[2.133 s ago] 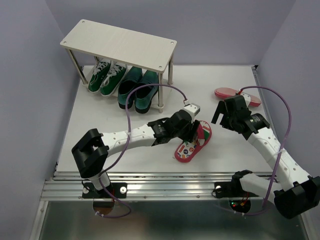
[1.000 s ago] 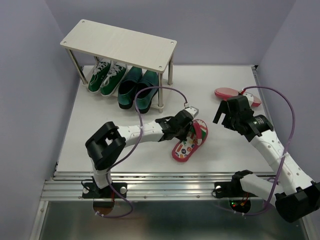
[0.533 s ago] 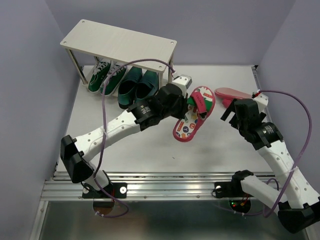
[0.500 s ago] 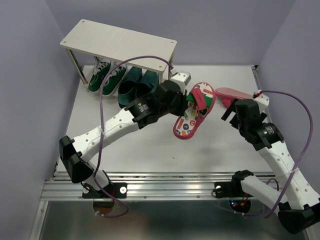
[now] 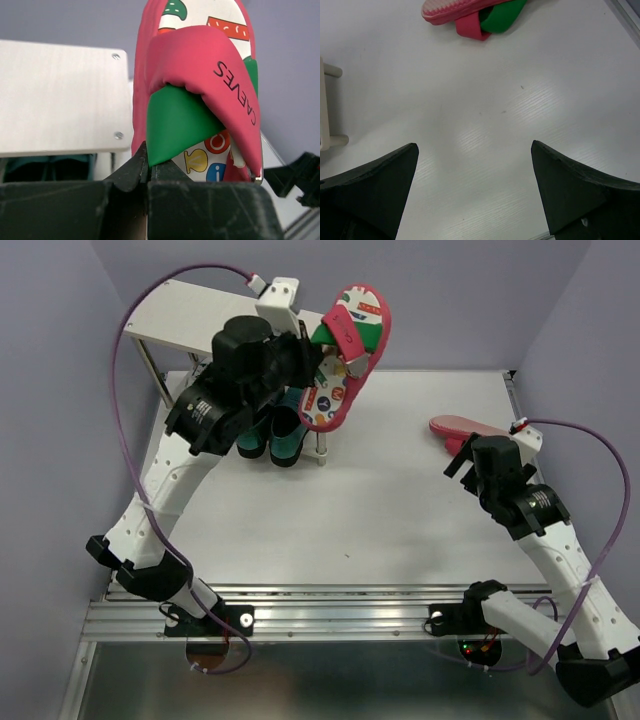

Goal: Place and organize the shoes onto the shoe shelf

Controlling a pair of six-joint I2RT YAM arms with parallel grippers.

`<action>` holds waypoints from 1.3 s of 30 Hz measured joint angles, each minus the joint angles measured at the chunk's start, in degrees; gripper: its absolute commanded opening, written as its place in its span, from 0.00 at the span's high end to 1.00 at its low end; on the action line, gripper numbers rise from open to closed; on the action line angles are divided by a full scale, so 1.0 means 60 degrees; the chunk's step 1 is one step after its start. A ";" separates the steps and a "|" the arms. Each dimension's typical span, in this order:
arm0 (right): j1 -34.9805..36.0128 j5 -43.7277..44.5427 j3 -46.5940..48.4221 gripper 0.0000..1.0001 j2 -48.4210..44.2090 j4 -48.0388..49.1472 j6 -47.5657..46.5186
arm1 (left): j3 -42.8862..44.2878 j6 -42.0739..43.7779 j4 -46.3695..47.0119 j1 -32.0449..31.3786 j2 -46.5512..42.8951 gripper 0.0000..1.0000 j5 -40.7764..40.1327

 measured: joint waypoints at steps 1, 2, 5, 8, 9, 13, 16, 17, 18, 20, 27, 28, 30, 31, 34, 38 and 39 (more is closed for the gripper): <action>0.0000 -0.0029 0.0000 0.00 0.0015 0.0000 0.0000 | 0.0208 0.0084 -0.0025 0.0149 0.0044 1.00 0.0011; 0.0000 -0.0062 0.0000 0.00 0.0018 0.0007 0.0000 | 0.0525 0.0215 -0.0091 0.0346 0.0117 1.00 0.0040; 0.0000 -0.0138 0.0000 0.00 0.0011 0.0015 0.0000 | 0.1249 0.0557 -0.0091 0.0969 0.0372 1.00 0.0117; 0.0000 -0.0277 0.0000 0.00 0.0015 0.0022 0.0004 | 0.1563 0.0831 0.0022 0.1789 0.0656 1.00 0.0488; 0.0000 -0.0317 0.0000 0.00 0.0015 0.0022 0.0004 | 0.1581 0.0871 0.0051 0.1942 0.0718 1.00 0.0586; 0.0000 -0.0470 0.0000 0.00 0.0015 0.0025 0.0007 | 0.1596 0.1075 0.0197 0.2805 0.1253 1.00 0.1158; 0.0000 -0.0539 0.0004 0.00 0.0015 0.0022 0.0007 | 0.1996 0.1166 0.0175 0.3373 0.1909 1.00 0.1552; 0.0000 -0.0557 0.0011 0.00 0.0015 0.0022 0.0007 | 0.2153 0.1206 0.0197 0.3515 0.2142 1.00 0.1676; 0.0000 -0.0579 0.0026 0.00 0.0015 0.0022 0.0007 | 0.2299 0.1231 0.0197 0.3690 0.2393 1.00 0.1770; 0.0000 -0.0619 0.0044 0.00 0.0015 0.0022 0.0007 | 0.2441 0.1257 0.0211 0.3927 0.2710 1.00 0.1949; 0.0000 -0.0707 0.0051 0.00 0.0018 0.0022 0.0011 | 0.2510 0.1206 0.0219 0.4677 0.2983 1.00 0.2714; 0.0000 -0.0710 0.0051 0.00 0.0018 0.0018 0.0011 | 0.2521 0.1206 0.0222 0.4728 0.2987 1.00 0.2790; 0.0000 -0.0721 0.0051 0.00 0.0018 0.0018 0.0011 | 0.2521 0.1206 0.0244 0.4809 0.2987 1.00 0.2907; 0.0000 -0.0725 0.0051 0.00 0.0018 0.0018 0.0011 | 0.2521 0.1206 0.0251 0.4827 0.2991 1.00 0.2954; 0.0000 -0.0743 0.0051 0.00 0.0018 0.0018 0.0036 | 0.2521 0.1206 0.0259 0.4856 0.2994 1.00 0.3060; 0.0000 -0.0780 0.0051 0.00 0.0015 0.0015 0.0055 | 0.2521 0.1137 0.0266 0.4856 0.2994 0.96 0.3002; 0.0000 -0.0787 0.0051 0.00 0.0015 0.0015 0.0076 | 0.2521 0.1122 0.0266 0.4856 0.2994 0.90 0.2987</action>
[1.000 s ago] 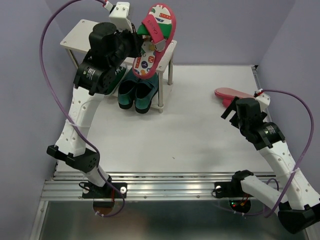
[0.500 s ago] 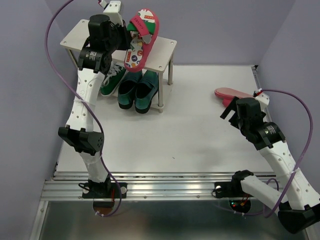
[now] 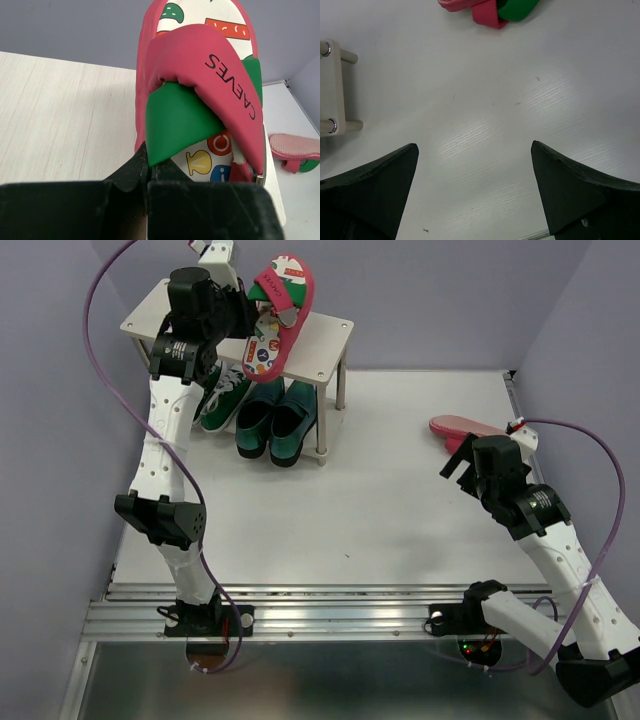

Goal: Place and organize the shoes onto the shoe shelf

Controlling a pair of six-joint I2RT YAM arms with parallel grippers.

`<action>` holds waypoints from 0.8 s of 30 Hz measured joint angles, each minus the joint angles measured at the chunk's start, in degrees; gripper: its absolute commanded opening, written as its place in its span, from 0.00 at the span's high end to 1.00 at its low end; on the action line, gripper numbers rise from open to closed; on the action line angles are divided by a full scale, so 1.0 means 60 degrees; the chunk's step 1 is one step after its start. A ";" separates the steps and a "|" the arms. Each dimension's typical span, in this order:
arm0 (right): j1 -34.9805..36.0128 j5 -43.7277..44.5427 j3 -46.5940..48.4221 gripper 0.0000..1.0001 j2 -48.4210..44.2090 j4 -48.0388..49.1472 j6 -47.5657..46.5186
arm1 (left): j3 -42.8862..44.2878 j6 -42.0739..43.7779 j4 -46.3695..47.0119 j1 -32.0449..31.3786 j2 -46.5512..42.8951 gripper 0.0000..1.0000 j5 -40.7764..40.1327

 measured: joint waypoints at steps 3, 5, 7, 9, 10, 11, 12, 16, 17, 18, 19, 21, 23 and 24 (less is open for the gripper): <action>0.0000 -0.0022 0.0000 0.00 0.0000 0.0000 0.0007 | 0.0000 -0.0040 -0.0011 0.0004 0.0000 0.82 -0.0087; 0.0000 -0.0025 0.0000 0.00 0.0000 -0.0004 0.0007 | 0.0000 -0.0058 -0.0011 0.0004 0.0004 0.71 -0.0146; 0.0000 -0.0040 0.0000 0.00 0.0004 -0.0007 0.0022 | -0.0004 -0.0098 0.0058 0.0004 0.0004 0.62 -0.0237; 0.0000 -0.0055 0.0000 0.00 0.0000 -0.0011 0.0044 | -0.0004 -0.0113 0.0175 0.0004 0.0004 0.57 -0.0291; 0.0000 -0.0058 0.0000 0.00 0.0004 -0.0011 0.0047 | -0.0004 -0.0120 0.0226 0.0004 0.0004 0.55 -0.0302; 0.0000 -0.0058 0.0000 0.00 0.0000 -0.0015 0.0058 | -0.0004 -0.0135 0.0244 0.0004 0.0004 0.53 -0.0317; 0.0000 -0.0058 0.0000 0.00 0.0000 -0.0015 0.0073 | -0.0004 -0.0120 0.0259 0.0004 0.0004 0.50 -0.0321; 0.0000 -0.0058 0.0000 0.00 0.0004 -0.0018 0.0076 | -0.0004 -0.0131 0.0291 0.0004 0.0004 0.43 -0.0328; 0.0000 -0.0058 0.0000 0.00 0.0004 -0.0018 0.0076 | -0.0004 -0.0131 0.0291 0.0004 0.0004 0.41 -0.0328; 0.0000 -0.0058 0.0000 0.00 0.0004 -0.0018 0.0080 | -0.0004 -0.0142 0.0288 0.0004 0.0004 0.40 -0.0331; 0.0000 -0.0051 0.0000 0.00 0.0018 -0.0018 0.0087 | -0.0004 -0.0142 0.0288 0.0004 -0.0007 0.37 -0.0328; 0.0000 -0.0047 0.0000 0.00 0.0106 -0.0015 0.0113 | -0.0004 -0.0157 0.0284 0.0004 -0.0066 0.36 -0.0339; 0.0000 0.0018 0.0000 0.00 0.0273 -0.0007 0.0124 | -0.0025 -0.0160 0.0270 0.0004 -0.0208 0.36 -0.0379; 0.0000 0.0058 0.0000 0.00 0.0448 0.0011 0.0138 | -0.0076 -0.0164 0.0288 0.0004 -0.0306 0.36 -0.0415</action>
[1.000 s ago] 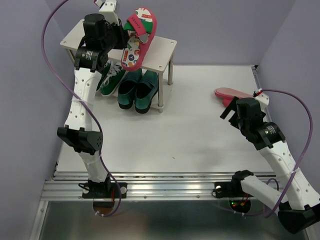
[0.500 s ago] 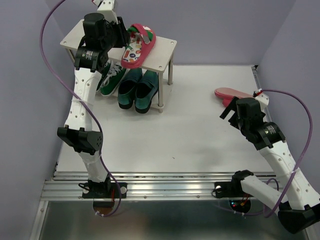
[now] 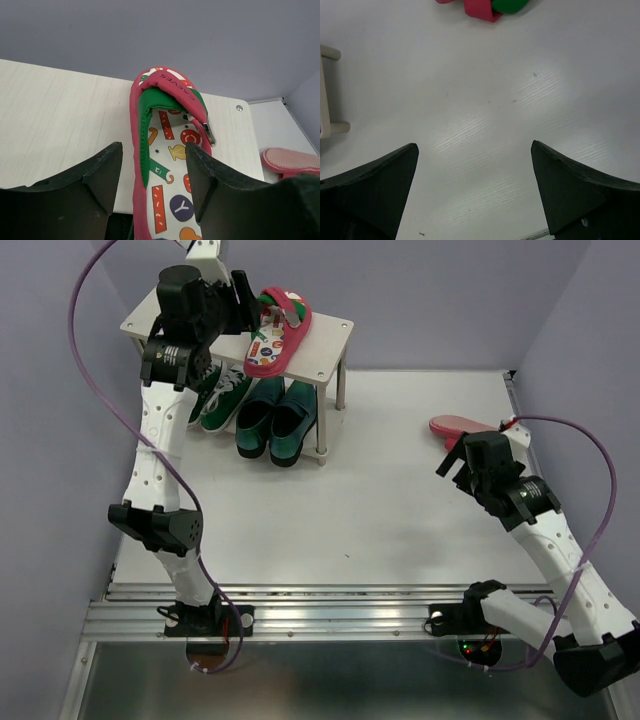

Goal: Place and organize the shoes onto the shoe shelf

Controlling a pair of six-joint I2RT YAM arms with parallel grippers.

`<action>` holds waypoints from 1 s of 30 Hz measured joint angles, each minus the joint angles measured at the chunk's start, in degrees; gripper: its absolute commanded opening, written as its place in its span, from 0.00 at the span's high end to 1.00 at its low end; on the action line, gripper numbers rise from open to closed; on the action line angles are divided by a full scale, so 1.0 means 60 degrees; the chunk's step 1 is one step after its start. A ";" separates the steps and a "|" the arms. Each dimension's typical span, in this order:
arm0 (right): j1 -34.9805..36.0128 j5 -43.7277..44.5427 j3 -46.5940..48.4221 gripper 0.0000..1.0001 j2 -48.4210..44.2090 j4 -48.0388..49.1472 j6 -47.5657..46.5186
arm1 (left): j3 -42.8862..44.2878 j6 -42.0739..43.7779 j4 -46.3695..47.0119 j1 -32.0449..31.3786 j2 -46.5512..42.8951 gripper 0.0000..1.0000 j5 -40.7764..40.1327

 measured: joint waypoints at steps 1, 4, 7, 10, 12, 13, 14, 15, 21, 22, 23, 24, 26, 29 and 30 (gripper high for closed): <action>0.0000 0.0015 0.0000 0.00 0.0124 0.0018 0.0000 | -0.0084 0.0000 -0.0004 0.0000 -0.0168 0.36 -0.0018; -0.0069 0.0022 0.0000 0.00 0.0681 0.0215 -0.0029 | -0.0772 -0.0022 0.0062 0.0000 -0.1188 0.36 -0.0120; -0.0623 -0.0193 0.0000 0.00 0.1268 0.0652 -0.0087 | -0.1818 -0.0069 0.0244 -0.0047 -0.2503 0.36 -0.0197; -0.1712 -0.0710 0.0000 0.00 0.1982 0.1282 -0.0248 | -0.3147 -0.0117 0.0535 -0.0248 -0.4014 0.36 -0.0342; -0.2178 -0.0918 0.0004 0.00 0.2448 0.1654 -0.0481 | -0.4065 -0.0182 0.0627 -0.0543 -0.5027 0.36 -0.0412; -0.2401 -0.0929 0.0080 0.00 0.2863 0.1785 -0.0670 | -0.4444 -0.0244 0.0729 -0.0710 -0.5475 0.36 -0.0415; -0.2481 -0.0918 0.0284 0.00 0.3304 0.1861 -0.0969 | -0.4787 -0.0295 0.0780 -0.0831 -0.5792 0.36 -0.0404; -0.2499 -0.0896 0.0535 0.00 0.3785 0.1905 -0.1239 | -0.5391 -0.0430 0.0860 -0.1031 -0.6218 0.37 -0.0397; -0.2495 -0.0630 0.2182 0.03 0.6422 0.2120 -0.3180 | -0.8156 -0.1304 0.1042 -0.2284 -0.7734 0.38 -0.0215; -0.2484 -0.0543 0.2269 0.04 0.6645 0.2146 -0.3442 | -0.8582 -0.1475 0.1053 -0.2532 -0.7817 0.38 -0.0175; -0.2444 -0.0408 0.2342 0.03 0.6969 0.2248 -0.3821 | -0.8812 -0.1563 0.1042 -0.2667 -0.7865 0.38 -0.0153; -0.2404 -0.0215 0.2335 0.03 0.7169 0.2379 -0.4269 | -0.9238 -0.1741 0.1060 -0.2871 -0.7916 0.38 -0.0127; -0.2324 0.0069 0.2251 0.03 0.7315 0.2652 -0.4965 | -0.9635 -0.1905 0.1053 -0.3031 -0.7836 0.38 -0.0098; -0.2102 0.0302 0.2036 0.02 0.7355 0.3464 -0.6353 | -1.0145 -0.2120 0.0849 -0.3158 -0.7701 0.38 -0.0076; -0.2058 0.0339 0.1996 0.02 0.7355 0.3687 -0.6663 | -1.0196 -0.2175 0.0816 -0.3173 -0.7697 0.38 -0.0084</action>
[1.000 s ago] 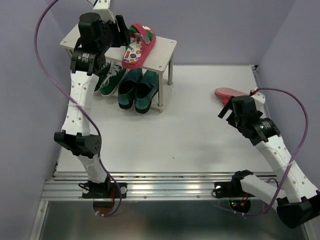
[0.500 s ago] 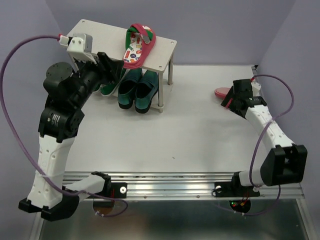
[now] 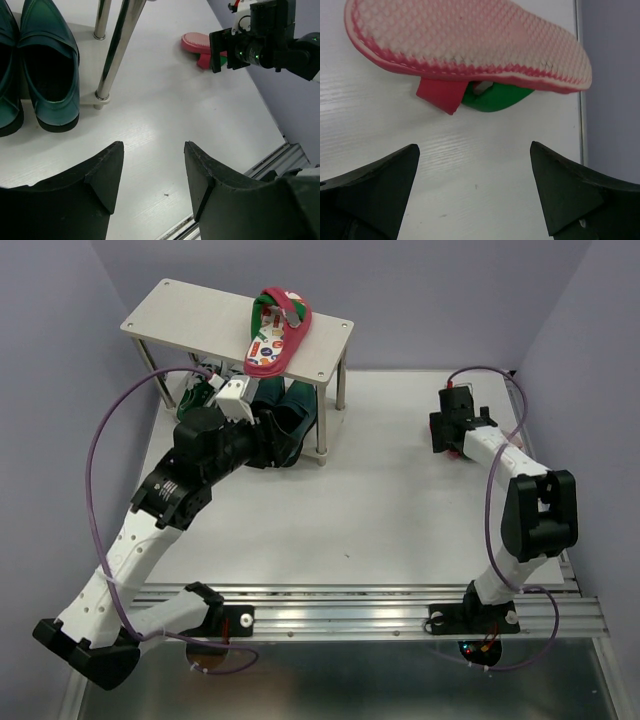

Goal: Place and organize the shoes onto the shoe shelf

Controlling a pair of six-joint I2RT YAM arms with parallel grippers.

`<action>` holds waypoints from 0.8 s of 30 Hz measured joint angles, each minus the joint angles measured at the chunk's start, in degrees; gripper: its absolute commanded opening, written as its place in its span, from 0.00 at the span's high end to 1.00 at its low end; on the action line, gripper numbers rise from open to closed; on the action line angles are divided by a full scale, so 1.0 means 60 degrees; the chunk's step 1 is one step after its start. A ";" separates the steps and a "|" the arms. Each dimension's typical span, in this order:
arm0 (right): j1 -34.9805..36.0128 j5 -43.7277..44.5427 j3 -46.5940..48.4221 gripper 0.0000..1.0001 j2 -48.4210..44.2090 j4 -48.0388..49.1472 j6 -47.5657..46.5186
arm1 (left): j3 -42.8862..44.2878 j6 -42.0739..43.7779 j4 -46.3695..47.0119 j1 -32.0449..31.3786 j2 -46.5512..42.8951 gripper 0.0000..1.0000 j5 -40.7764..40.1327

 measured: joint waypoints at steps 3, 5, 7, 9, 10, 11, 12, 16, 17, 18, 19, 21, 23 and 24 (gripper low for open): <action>0.0098 0.0018 -0.0029 0.02 0.0036 0.0809 -0.1366 | 0.0000 -0.0080 0.0066 -0.0004 -0.0113 0.38 -0.0066; 0.0120 0.0025 -0.0025 0.03 0.0120 0.1282 -0.2084 | 0.0004 -0.0087 0.0098 -0.0007 -0.0200 0.38 -0.0113; 0.0124 0.0036 0.0029 0.03 0.0313 0.1512 -0.2546 | 0.0022 -0.0091 0.0131 -0.0007 -0.0270 0.38 -0.0178; 0.0124 0.0044 0.0255 0.02 0.0783 0.1679 -0.3085 | 0.0036 -0.0091 0.0146 -0.0007 -0.0284 0.38 -0.0251; 0.0124 0.0025 0.0404 0.02 0.1086 0.1716 -0.3373 | 0.0036 -0.0091 0.0149 -0.0007 -0.0284 0.38 -0.0284; 0.0120 -0.0004 0.0543 0.02 0.1355 0.1749 -0.3610 | 0.0036 -0.0091 0.0135 -0.0007 -0.0280 0.38 -0.0302; 0.0120 -0.0029 0.0663 0.02 0.1585 0.1756 -0.3832 | 0.0036 -0.0091 0.0124 -0.0007 -0.0280 0.38 -0.0328; 0.0120 -0.0091 0.1100 0.04 0.2324 0.1821 -0.4532 | 0.0036 -0.0091 0.0109 -0.0007 -0.0284 0.38 -0.0459; 0.0120 -0.0095 0.1260 0.05 0.2535 0.1821 -0.4645 | 0.0036 -0.0095 0.0102 -0.0007 -0.0284 0.39 -0.0474; 0.0124 -0.0106 0.1428 0.07 0.2736 0.1876 -0.4736 | 0.0036 -0.0102 0.0102 -0.0007 -0.0284 0.38 -0.0495; 0.0124 -0.0087 0.1617 0.15 0.2947 0.1927 -0.4801 | 0.0036 -0.0109 0.0098 -0.0007 -0.0288 0.38 -0.0503; 0.0124 -0.0044 0.1902 0.33 0.3271 0.2007 -0.4878 | 0.0036 -0.0127 0.0087 -0.0007 -0.0306 0.38 -0.0510; 0.0124 0.0040 0.2055 0.45 0.3457 0.2073 -0.4921 | 0.0036 -0.0146 0.0033 -0.0007 -0.0357 0.38 -0.0535; 0.0131 0.0131 0.2124 0.50 0.3515 0.2116 -0.4918 | 0.0036 -0.0153 0.0004 -0.0007 -0.0382 0.38 -0.0546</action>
